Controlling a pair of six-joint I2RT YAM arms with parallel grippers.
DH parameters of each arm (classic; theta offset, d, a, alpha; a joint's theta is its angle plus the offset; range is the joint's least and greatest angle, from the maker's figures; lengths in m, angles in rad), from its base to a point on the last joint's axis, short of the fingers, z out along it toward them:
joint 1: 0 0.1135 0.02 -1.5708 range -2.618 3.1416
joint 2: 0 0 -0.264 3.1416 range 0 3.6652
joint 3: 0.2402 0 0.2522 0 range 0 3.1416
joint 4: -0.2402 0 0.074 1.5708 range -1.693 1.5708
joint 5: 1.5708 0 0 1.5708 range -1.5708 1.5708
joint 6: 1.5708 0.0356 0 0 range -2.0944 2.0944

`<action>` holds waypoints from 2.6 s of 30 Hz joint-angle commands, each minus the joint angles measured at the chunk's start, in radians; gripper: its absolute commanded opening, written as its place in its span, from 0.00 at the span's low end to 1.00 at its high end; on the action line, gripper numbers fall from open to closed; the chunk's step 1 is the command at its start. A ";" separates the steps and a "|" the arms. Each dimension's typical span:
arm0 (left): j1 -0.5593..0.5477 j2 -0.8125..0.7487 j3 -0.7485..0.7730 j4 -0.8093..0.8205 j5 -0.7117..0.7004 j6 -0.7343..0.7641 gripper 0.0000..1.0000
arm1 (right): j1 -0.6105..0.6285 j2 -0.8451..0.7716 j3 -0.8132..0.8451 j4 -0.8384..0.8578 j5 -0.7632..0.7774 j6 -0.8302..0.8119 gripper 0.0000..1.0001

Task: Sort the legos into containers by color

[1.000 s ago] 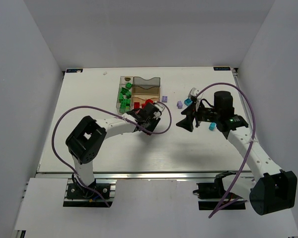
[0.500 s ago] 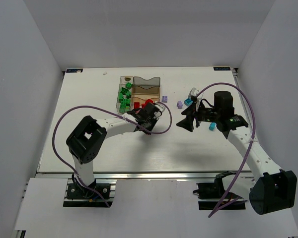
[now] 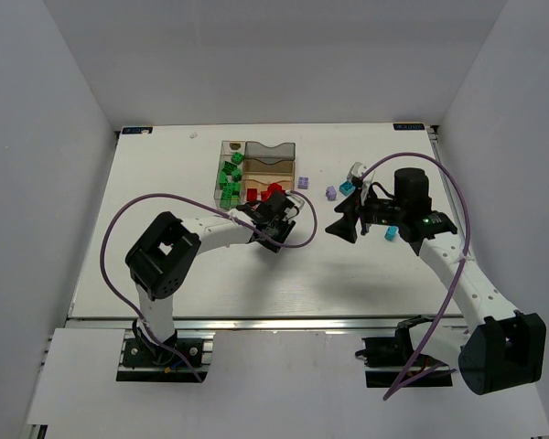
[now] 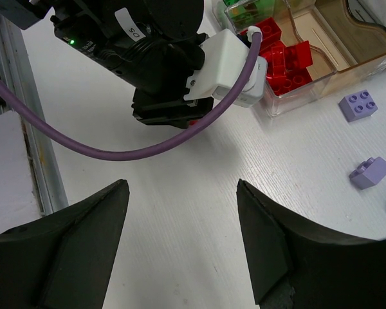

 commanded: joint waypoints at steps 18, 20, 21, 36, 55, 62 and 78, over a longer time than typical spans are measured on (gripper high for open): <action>0.038 -0.118 0.093 -0.013 -0.032 0.029 0.03 | 0.010 0.003 0.017 0.003 -0.012 -0.021 0.72; 0.048 -0.134 0.135 -0.016 -0.043 0.039 0.03 | -0.011 0.002 0.016 0.003 -0.011 -0.019 0.72; 0.060 -0.134 0.150 -0.020 -0.046 0.043 0.03 | -0.008 0.002 0.016 0.004 -0.011 -0.021 0.72; 0.198 0.102 0.442 -0.084 -0.129 0.075 0.13 | -0.008 0.003 0.005 0.013 0.045 -0.030 0.71; 0.252 -0.087 0.342 -0.015 0.097 -0.008 0.43 | -0.013 0.060 -0.035 0.137 0.383 0.072 0.79; 0.252 -0.446 -0.030 0.187 0.229 -0.049 0.31 | 0.002 0.155 0.006 0.244 0.613 0.151 0.60; 0.243 -0.737 -0.233 0.307 0.100 0.033 0.67 | 0.039 0.681 0.380 0.122 0.741 0.205 0.67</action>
